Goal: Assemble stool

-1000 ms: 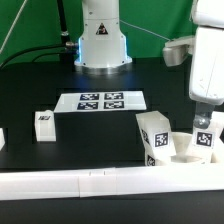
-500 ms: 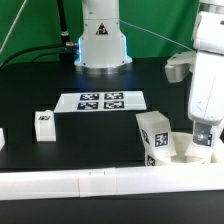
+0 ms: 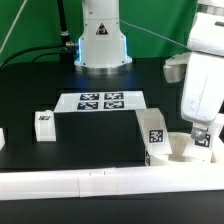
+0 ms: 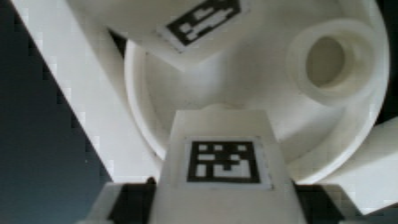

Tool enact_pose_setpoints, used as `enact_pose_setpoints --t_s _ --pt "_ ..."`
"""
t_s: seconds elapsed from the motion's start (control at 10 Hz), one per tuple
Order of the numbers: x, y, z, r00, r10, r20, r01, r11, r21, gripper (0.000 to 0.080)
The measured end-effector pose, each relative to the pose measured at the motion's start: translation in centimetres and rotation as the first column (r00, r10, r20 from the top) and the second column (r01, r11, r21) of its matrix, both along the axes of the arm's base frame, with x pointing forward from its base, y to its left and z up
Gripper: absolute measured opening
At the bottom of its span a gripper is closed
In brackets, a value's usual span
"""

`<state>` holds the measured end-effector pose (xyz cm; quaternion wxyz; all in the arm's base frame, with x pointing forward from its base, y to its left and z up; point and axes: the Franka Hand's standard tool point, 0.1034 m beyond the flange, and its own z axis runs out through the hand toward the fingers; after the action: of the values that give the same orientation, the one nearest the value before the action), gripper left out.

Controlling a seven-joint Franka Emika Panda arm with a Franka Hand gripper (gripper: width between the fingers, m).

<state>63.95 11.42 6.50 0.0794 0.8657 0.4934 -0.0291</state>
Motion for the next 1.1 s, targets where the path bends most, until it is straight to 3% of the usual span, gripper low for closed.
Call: enact_pose_setpoints --t_s 0.3,0.4,0.6,0.8,0.9,1.1 --pt "0.1 -0.1 0.1 0.975 -0.218 0.038 0.218 0.976 0.011 0.0337" --pt "0.6 -0.6 0.1 0.942 -0.33 0.066 0.328 0.944 0.04 0.0337" --pt "0.9 -1.9 0.1 0.8 -0.597 0.064 0.59 0.801 0.102 0.0337" --pt "0.0 -3.0 -0.1 0.577 -0.815 -0.052 0.816 0.572 0.086 0.0337" --pt "0.3 -3.0 0.3 0.531 -0.846 -0.041 0.844 0.524 0.118 0.0337" --pt "0.0 -3.0 0.0 0.387 -0.922 -0.033 0.918 0.381 0.111 0.0337"
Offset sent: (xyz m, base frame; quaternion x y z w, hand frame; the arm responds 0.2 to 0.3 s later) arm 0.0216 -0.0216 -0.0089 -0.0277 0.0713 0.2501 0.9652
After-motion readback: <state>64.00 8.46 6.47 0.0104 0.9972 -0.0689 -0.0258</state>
